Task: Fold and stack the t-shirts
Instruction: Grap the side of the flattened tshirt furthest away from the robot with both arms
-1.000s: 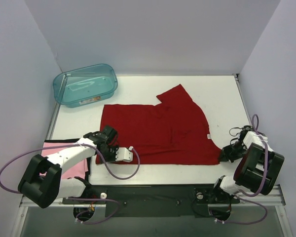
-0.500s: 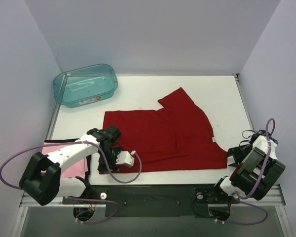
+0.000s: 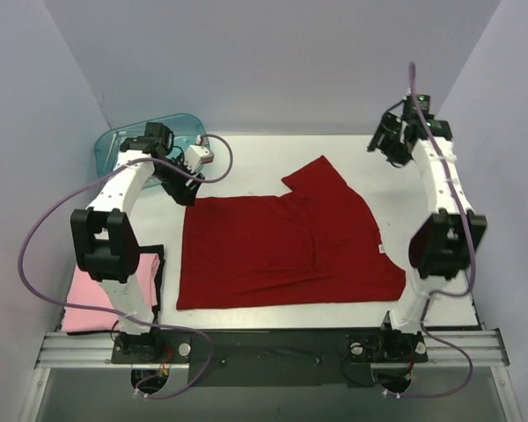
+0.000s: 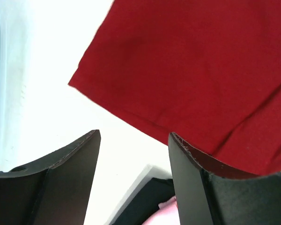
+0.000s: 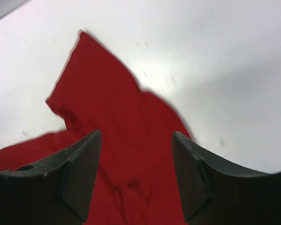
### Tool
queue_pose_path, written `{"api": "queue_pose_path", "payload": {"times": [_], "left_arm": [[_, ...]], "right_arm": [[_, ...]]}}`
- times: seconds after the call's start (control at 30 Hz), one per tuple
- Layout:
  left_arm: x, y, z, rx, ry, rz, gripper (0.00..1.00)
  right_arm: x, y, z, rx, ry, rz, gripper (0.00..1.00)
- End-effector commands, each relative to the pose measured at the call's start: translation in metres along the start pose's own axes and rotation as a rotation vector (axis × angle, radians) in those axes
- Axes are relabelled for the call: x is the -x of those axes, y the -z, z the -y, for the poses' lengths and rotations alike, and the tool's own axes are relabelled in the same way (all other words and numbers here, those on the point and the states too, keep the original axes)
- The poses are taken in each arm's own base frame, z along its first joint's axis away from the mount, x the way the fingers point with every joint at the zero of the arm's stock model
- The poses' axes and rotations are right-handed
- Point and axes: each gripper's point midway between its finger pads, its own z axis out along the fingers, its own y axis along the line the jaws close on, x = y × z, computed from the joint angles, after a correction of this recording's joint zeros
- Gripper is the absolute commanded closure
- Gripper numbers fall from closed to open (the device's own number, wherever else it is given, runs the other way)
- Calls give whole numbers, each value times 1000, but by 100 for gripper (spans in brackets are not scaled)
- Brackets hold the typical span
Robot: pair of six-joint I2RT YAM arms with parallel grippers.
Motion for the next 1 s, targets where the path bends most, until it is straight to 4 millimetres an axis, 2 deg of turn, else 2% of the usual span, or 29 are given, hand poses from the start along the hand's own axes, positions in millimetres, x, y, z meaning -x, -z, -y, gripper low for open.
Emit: {"api": "queue_pose_path", "payload": {"times": [0.0,0.03,0.07,0.1,0.13,0.17,0.23,0.27,0.33,0.37,0.4,0.43,0.47,0.67,0.77,0.83,0.87,0.97], "left_arm": [[7,-13,-30,20,143,52,31],[7,-22,-38,28,138,47,31],[5,-23,-45,51,133,34,31],[1,-32,-53,62,135,20,30],[1,-34,-60,87,131,6,30],[-4,-41,-66,91,136,-11,30],[-9,-47,-74,87,133,-32,30],[-7,-47,-79,92,128,-29,30],[-9,-51,-82,86,127,-40,30],[-11,-53,-86,87,126,-44,30],[-12,-54,-87,85,121,-45,30],[-14,-56,-87,78,122,-48,30],[-15,-58,-87,76,117,-50,30],[-26,-72,-88,47,86,-85,29],[-26,-73,-95,62,83,-95,29],[-22,-72,-97,62,80,-91,29],[-22,-73,-97,57,82,-92,29],[-16,-70,-101,69,74,-80,29]], "right_arm": [[3,-71,-56,129,179,-150,35],[-19,-108,-57,114,179,-244,30],[9,-106,-73,155,180,-176,29],[-8,-134,-83,152,177,-220,29],[2,-140,-91,162,174,-180,29],[0,-159,-99,165,138,-169,29],[-7,-186,-104,179,52,-159,30],[-1,-196,-111,206,21,-120,32],[-14,-216,-116,198,-44,-131,34],[-13,-219,-118,191,-55,-118,34],[-23,-230,-122,188,-49,-130,34],[-20,-232,-125,185,-58,-117,34],[-28,-240,-129,181,-73,-130,35],[-51,-265,-142,165,-137,-146,40],[-61,-276,-144,167,-150,-160,40],[-61,-282,-142,170,-200,-166,46],[-60,-284,-143,174,-215,-162,62],[-63,-282,-148,184,-208,-169,81]]}}
